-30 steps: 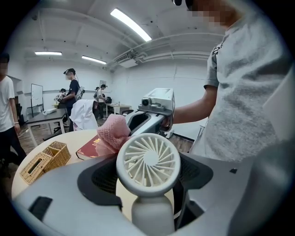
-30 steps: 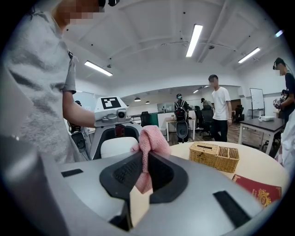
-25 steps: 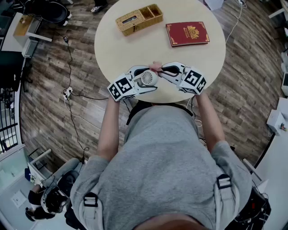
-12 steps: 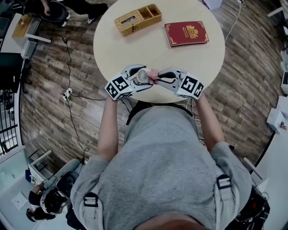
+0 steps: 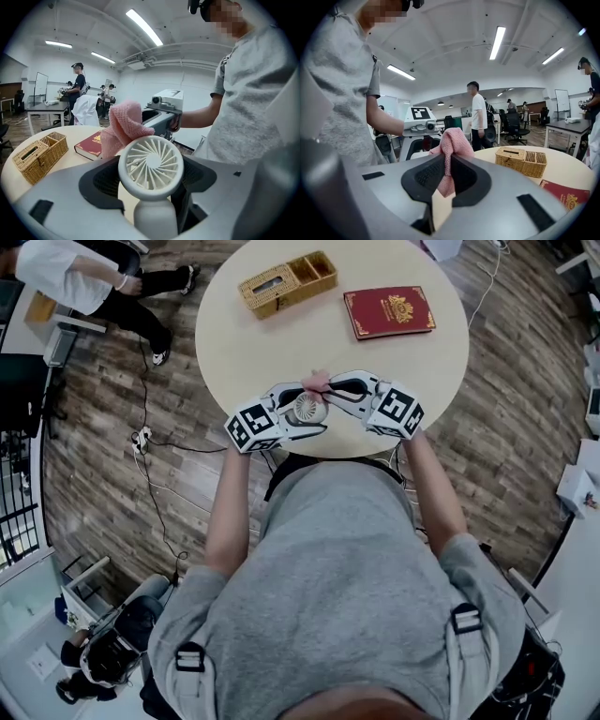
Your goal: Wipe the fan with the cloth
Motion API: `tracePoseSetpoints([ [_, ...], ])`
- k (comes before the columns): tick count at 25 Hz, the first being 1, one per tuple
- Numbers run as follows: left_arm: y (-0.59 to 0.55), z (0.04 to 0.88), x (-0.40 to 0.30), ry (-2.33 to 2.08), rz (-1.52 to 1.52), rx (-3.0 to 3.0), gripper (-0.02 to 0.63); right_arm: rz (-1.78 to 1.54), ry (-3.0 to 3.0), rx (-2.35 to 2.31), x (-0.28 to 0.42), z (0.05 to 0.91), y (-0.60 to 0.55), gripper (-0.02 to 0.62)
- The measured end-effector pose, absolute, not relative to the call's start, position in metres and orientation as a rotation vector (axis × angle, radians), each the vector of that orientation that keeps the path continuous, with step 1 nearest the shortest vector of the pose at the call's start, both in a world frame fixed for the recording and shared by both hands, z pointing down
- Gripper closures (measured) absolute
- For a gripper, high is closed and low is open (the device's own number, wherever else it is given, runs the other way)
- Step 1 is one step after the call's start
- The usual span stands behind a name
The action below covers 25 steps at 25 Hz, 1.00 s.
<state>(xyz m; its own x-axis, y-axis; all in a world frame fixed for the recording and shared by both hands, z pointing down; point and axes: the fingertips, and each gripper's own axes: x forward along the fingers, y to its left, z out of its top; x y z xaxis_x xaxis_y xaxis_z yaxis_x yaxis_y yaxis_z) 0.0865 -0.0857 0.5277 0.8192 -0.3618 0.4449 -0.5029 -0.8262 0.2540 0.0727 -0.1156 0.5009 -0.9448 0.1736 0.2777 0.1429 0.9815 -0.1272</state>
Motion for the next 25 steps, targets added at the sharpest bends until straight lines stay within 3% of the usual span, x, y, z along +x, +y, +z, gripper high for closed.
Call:
tracePoseSetpoints([
  [12,-0.113,0.462,0.04,-0.727,-0.121,2.556,0.224,0.156,-2.878,-0.117,0.056,0.48,-0.121,0.554],
  [25,-0.131,0.438,-0.006,-0.676,-0.531,2.437,0.224,-0.054,-2.812,-0.186,0.015,0.467,-0.086,0.554],
])
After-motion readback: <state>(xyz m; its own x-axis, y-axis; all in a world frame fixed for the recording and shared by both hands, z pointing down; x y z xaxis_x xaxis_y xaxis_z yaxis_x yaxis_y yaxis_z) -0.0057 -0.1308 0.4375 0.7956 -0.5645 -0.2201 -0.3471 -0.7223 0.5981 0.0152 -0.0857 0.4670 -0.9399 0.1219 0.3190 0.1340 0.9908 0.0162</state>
